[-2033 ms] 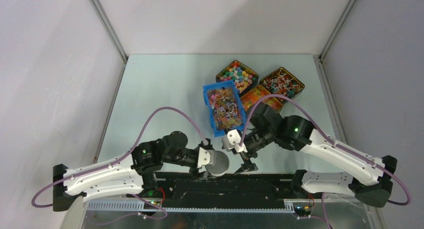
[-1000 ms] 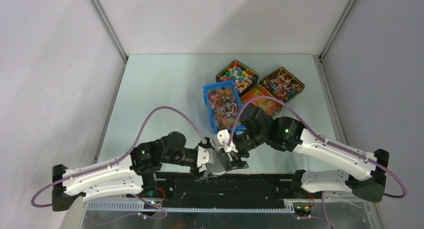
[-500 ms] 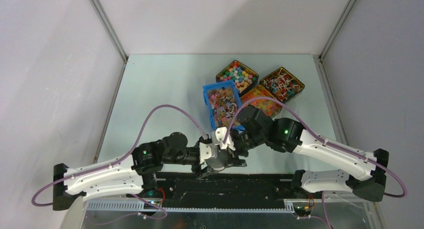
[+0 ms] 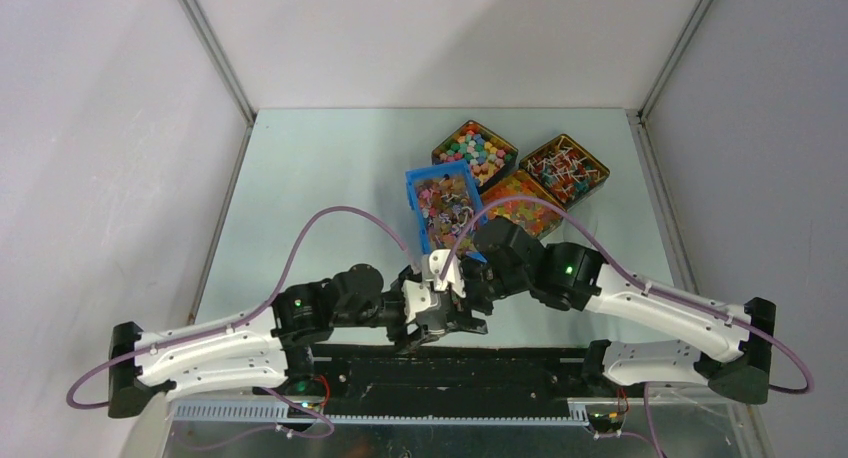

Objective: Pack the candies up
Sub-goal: Screw the bottle lid onto the packing bottle.

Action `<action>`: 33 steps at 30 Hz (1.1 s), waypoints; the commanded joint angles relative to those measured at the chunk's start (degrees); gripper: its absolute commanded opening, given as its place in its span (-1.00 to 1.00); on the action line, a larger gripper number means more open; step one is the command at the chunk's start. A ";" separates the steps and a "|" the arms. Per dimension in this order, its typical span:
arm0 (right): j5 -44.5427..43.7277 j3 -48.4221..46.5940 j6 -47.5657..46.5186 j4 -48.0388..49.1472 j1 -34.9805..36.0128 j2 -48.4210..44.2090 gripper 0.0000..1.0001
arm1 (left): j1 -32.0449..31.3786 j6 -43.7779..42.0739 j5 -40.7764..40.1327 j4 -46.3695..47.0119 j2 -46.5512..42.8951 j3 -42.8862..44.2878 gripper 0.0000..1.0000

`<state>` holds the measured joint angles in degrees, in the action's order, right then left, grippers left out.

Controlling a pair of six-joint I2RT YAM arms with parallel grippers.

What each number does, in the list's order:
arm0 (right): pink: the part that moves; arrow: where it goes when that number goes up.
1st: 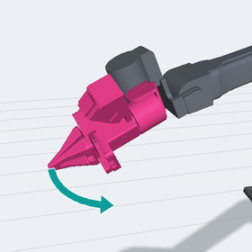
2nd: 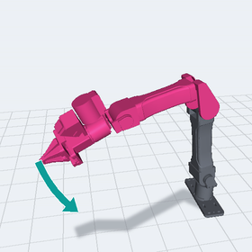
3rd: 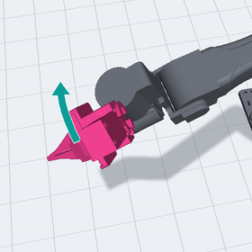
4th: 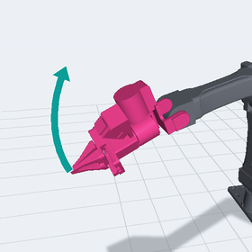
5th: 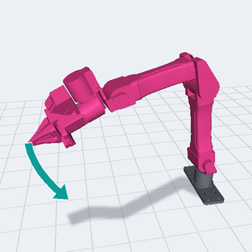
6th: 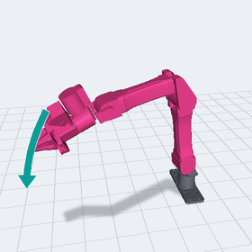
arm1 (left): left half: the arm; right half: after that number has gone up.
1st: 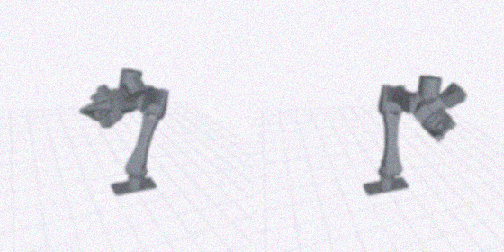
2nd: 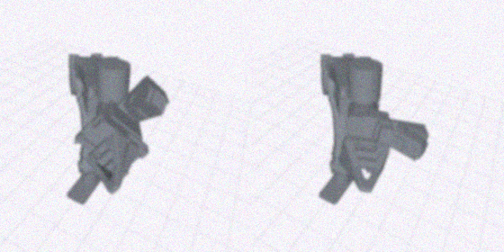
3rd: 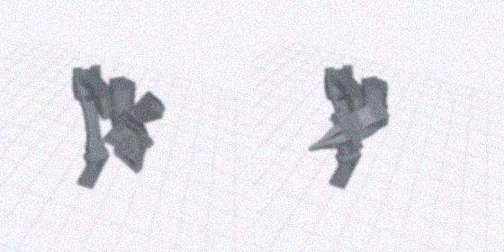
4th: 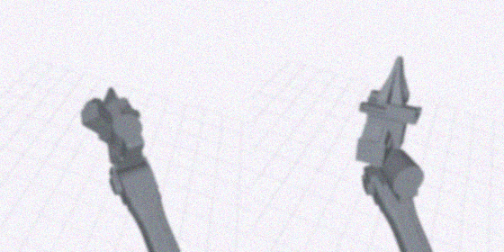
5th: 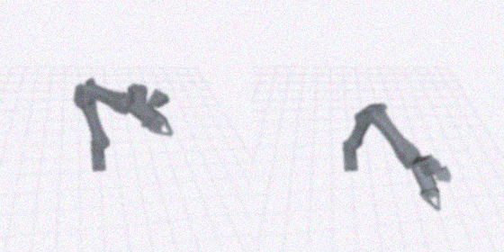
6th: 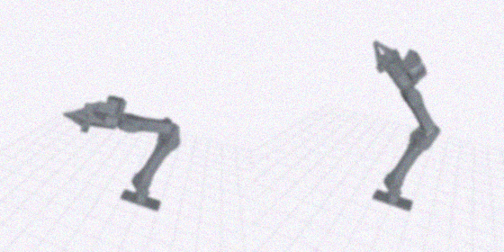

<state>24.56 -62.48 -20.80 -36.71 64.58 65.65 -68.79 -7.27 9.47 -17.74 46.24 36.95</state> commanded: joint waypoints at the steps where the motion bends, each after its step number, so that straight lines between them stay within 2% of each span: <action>1: -0.27 1.25 7.15 11.29 2.26 0.07 0.57 | 0.27 2.42 -6.41 17.38 -0.32 2.85 -0.07; 12: -4.69 4.60 13.42 18.41 2.56 -1.30 0.57 | 0.31 4.15 -8.66 22.41 -0.09 1.75 -0.07; 23: -10.00 5.32 17.87 21.26 3.01 -0.91 0.59 | 0.32 4.49 -9.30 25.26 0.38 1.24 -0.07; 33: -11.92 6.67 20.53 22.84 3.11 -1.58 0.74 | 0.33 4.54 -10.63 26.08 1.00 1.06 -0.07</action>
<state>11.46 -56.27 -6.39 -24.67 66.08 62.87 -68.29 -4.05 0.71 -13.45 47.29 35.64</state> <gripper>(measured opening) 0.859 0.831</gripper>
